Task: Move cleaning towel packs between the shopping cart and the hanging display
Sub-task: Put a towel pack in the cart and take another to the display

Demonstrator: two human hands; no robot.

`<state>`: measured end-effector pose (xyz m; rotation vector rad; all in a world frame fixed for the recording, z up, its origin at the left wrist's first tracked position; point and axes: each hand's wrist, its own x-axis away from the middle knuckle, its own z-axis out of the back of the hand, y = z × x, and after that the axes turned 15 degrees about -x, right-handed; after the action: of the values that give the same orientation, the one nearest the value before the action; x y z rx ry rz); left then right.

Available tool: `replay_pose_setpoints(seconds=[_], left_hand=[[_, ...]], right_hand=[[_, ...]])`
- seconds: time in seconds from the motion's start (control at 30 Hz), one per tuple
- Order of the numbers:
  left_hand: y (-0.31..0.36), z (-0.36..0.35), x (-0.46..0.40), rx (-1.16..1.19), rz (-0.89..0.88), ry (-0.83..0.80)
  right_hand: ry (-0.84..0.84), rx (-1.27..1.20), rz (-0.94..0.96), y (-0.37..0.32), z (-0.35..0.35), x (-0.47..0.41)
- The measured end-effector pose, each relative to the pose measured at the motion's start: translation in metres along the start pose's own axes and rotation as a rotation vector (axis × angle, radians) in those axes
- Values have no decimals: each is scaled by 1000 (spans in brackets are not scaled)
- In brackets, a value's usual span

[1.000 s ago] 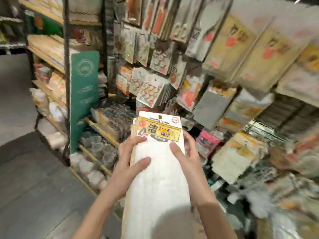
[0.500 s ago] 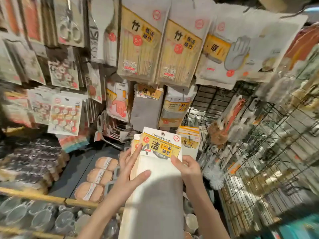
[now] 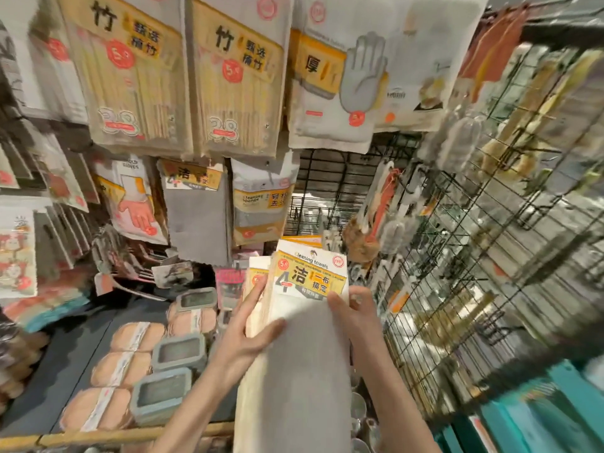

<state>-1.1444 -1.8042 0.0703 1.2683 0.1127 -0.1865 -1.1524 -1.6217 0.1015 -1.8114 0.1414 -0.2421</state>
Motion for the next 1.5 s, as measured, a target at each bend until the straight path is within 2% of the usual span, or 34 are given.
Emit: replay_pose_setpoints(seconds=[0.07, 0.17, 0.3, 0.43, 0.53, 0.93, 1.3, 1.5], left_hand=[[1, -20, -10, 5, 26, 18], [2, -46, -18, -1, 87, 39], [-4, -66, -21, -44, 146, 149], [-26, -67, -17, -57, 261, 223], [-34, -57, -19, -101, 282, 287], [-39, 7, -34, -314, 238, 407], [-40, 26, -32, -401, 225, 431], [-40, 21, -27, -330, 295, 405]], right_hand=[[2, -29, -65, -8, 17, -19], [-96, 65, -147, -14, 39, -54], [-168, 178, -174, -6, 50, -87], [-171, 83, -302, 12, 46, -105], [-152, 43, -345, 25, 45, -115], [82, 51, -202, 79, 19, -152], [139, 46, -211, 102, 3, -187], [92, 100, -175, 103, 2, -193]])
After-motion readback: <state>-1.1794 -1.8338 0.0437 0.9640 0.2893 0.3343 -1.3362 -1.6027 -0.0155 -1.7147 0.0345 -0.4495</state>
